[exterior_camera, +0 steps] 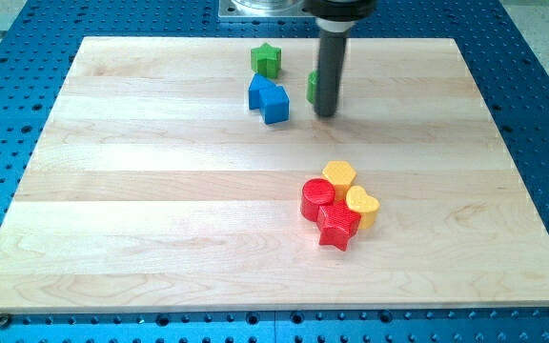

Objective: Move the green circle slightly to the left

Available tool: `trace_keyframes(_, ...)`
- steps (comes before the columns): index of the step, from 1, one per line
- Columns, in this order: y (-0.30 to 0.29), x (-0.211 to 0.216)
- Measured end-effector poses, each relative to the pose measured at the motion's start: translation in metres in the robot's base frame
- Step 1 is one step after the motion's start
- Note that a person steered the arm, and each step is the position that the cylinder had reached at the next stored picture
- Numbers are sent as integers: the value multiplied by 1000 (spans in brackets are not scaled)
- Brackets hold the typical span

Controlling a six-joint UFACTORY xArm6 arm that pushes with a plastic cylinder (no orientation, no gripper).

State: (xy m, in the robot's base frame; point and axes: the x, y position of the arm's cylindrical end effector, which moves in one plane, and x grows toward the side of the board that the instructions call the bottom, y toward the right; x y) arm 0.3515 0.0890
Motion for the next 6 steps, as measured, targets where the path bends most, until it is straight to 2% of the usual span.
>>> trace_keyframes(1,15,-17)
trace_keyframes(2,-12,-44)
trace_keyframes(3,-11,-50)
trace_keyframes(4,-5,-2)
trace_keyframes(5,-37,54)
trace_keyframes(6,-67,59)
